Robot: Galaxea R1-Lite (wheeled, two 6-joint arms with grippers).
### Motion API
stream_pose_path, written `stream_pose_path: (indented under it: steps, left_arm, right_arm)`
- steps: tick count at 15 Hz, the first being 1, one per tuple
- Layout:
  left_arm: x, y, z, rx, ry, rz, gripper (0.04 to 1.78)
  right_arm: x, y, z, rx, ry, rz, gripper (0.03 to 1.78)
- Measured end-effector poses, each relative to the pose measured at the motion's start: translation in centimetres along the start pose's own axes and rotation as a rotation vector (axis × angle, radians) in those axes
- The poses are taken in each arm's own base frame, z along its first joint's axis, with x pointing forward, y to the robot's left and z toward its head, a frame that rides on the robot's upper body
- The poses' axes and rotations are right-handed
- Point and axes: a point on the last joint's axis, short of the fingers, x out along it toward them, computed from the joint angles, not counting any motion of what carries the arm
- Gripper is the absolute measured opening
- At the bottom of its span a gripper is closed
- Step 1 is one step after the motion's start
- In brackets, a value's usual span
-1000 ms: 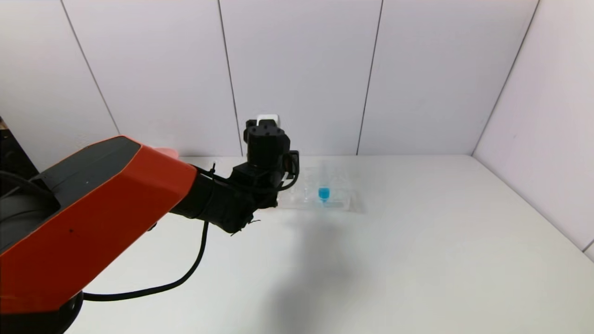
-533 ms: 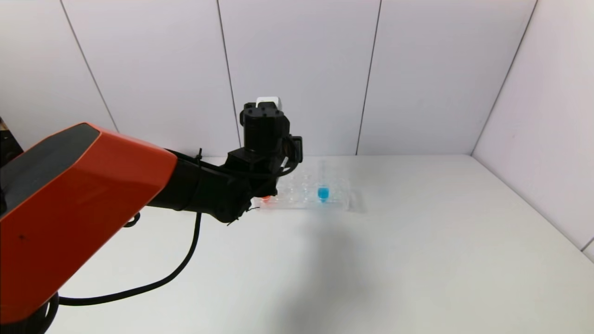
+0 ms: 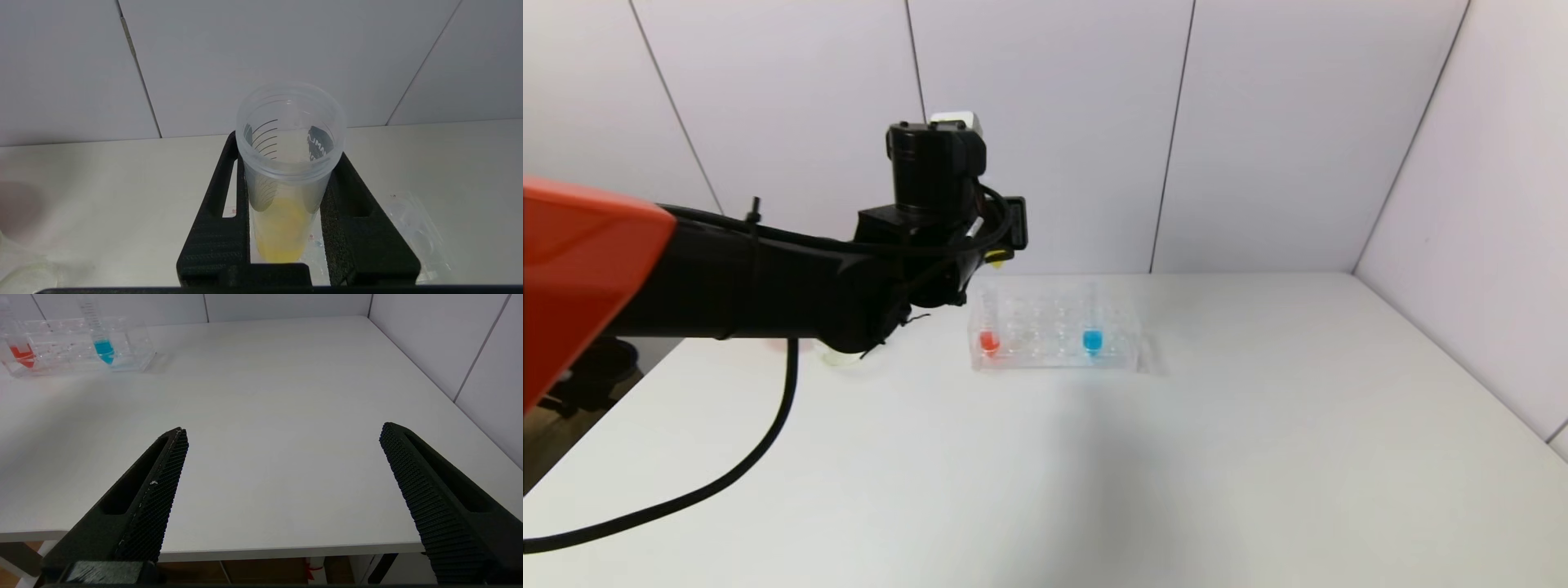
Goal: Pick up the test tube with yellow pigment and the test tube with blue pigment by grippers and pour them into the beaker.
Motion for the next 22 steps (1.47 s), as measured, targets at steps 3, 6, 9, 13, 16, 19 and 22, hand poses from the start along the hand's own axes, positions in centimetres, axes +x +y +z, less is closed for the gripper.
stream_pose_path:
  steps: [3,6,9,13,16,19,22]
  left_arm:
    - [-1.4,4.2,2.9,0.004,0.023,0.017,0.50]
    - [-2.9,9.5,4.7,0.005,0.059,0.060,0.50]
    - [-4.6,14.9,5.9,0.016,0.070,0.108,0.50]
    - [-7.2,20.7,6.7,0.056,0.073,0.123,0.50]
    - [-8.8,24.0,6.5,0.094,0.091,0.119,0.50]
    - [-9.7,25.9,6.4,0.108,0.101,0.116,0.50]
    - [-10.1,27.4,6.2,0.115,0.111,0.115,0.50]
  right_arm:
    - [0.0,0.0,0.0,0.000,0.000,0.000,1.71]
    - [0.0,0.0,0.0,0.000,0.000,0.000,1.71]
    - [0.0,0.0,0.0,0.000,0.000,0.000,1.71]
    - [0.0,0.0,0.0,0.000,0.000,0.000,1.71]
    - [0.0,0.0,0.0,0.000,0.000,0.000,1.71]
    - [0.0,0.0,0.0,0.000,0.000,0.000,1.71]
    - [0.0,0.0,0.0,0.000,0.000,0.000,1.71]
